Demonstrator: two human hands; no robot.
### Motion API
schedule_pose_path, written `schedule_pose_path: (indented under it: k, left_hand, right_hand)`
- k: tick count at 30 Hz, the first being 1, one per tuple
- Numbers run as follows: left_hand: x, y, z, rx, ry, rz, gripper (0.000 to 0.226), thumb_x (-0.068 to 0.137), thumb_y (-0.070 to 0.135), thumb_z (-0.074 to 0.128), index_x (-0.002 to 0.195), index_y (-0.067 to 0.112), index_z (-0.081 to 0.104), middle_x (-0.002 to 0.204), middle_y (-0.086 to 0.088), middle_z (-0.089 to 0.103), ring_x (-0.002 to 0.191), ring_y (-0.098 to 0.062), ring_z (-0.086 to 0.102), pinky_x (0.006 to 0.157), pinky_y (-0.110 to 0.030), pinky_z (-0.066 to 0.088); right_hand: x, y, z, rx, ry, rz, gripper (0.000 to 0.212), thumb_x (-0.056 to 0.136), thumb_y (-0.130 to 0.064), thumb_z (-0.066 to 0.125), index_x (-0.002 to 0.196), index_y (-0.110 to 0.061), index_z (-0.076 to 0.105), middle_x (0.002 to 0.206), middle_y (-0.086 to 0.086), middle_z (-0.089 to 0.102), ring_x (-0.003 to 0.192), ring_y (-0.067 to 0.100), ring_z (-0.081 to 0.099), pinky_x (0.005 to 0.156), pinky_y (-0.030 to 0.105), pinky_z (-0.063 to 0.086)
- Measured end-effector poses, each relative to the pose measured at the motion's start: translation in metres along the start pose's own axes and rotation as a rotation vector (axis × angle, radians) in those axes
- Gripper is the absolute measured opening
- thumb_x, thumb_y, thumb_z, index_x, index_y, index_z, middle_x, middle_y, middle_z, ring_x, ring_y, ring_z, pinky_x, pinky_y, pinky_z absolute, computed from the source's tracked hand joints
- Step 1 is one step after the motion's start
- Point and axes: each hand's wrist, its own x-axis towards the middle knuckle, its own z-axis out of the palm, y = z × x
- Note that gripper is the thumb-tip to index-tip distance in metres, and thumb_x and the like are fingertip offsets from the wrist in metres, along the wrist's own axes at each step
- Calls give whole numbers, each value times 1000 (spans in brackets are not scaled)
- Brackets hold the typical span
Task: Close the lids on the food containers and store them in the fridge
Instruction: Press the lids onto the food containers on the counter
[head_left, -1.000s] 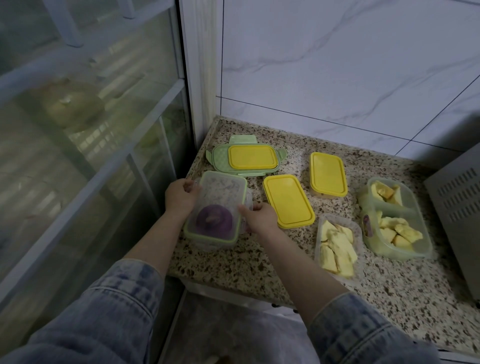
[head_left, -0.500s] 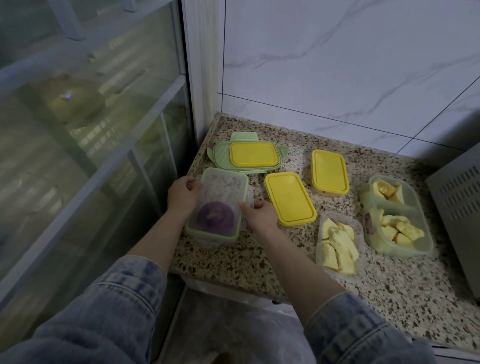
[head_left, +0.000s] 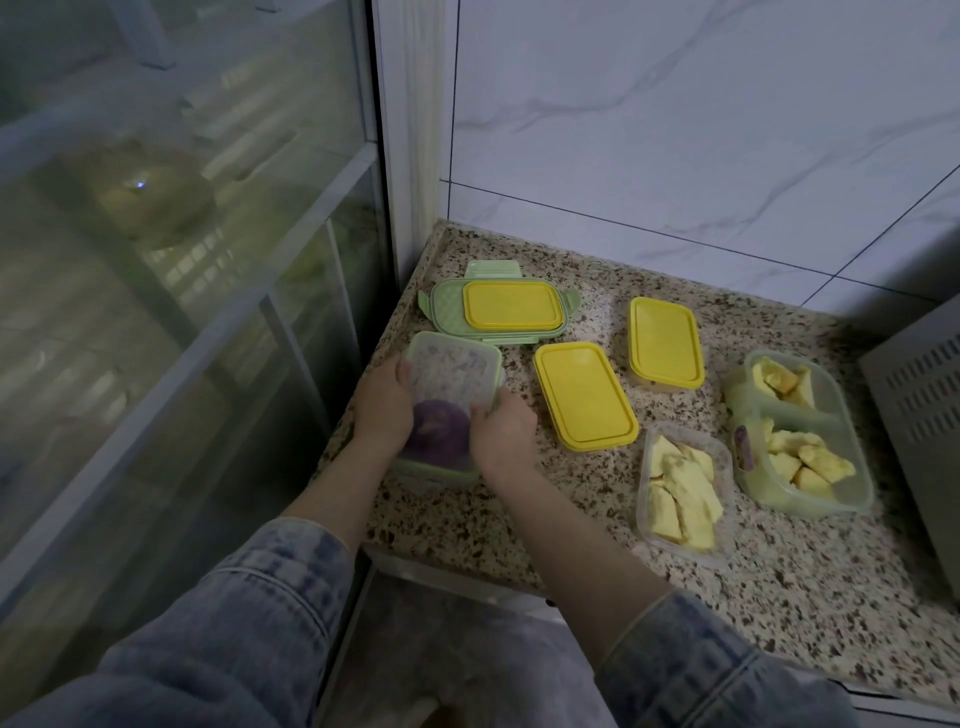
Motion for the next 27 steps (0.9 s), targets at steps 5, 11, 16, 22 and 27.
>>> schedule_pose_path:
  k: [5,11,16,22,27]
  left_hand:
    - [1,-1,0,3,-14,-25,37,102,17,32,117,-3,59,120,-24,60,110,-33,55,88,-30,38]
    - [6,-5,3,28,-59,-54,31,103,20,29,99,11,58,92,-5,46,86,-15,42,69,-22,24]
    - [6,-6,3,12,-63,-91,23,103,22,28,92,18,48,93,-4,47,88,-14,42,76,-23,28]
    - [7,-4,8,-54,-75,-149,46,103,23,24,145,6,33,152,-12,34,141,-24,31,115,-30,21]
    - [1,3,18,-88,-37,-135,50,102,20,25,151,11,18,159,-8,20,147,-21,18,119,-31,11]
  right_hand:
    - [0,-6,9,-38,-66,2,45,95,-17,51,134,2,40,129,19,55,117,31,56,91,37,51]
    - [3,-6,12,66,-75,50,36,93,-16,55,124,1,45,122,19,57,113,32,57,84,34,48]
    - [5,-1,14,104,-82,6,43,92,-18,56,129,0,45,124,18,58,115,31,57,87,33,48]
    - [18,9,-2,44,-178,-128,39,89,-21,58,123,-4,48,118,14,61,108,29,58,73,26,40]
    - [24,21,-20,-182,-224,-378,73,84,-34,67,143,-8,34,152,11,31,142,24,25,113,32,23]
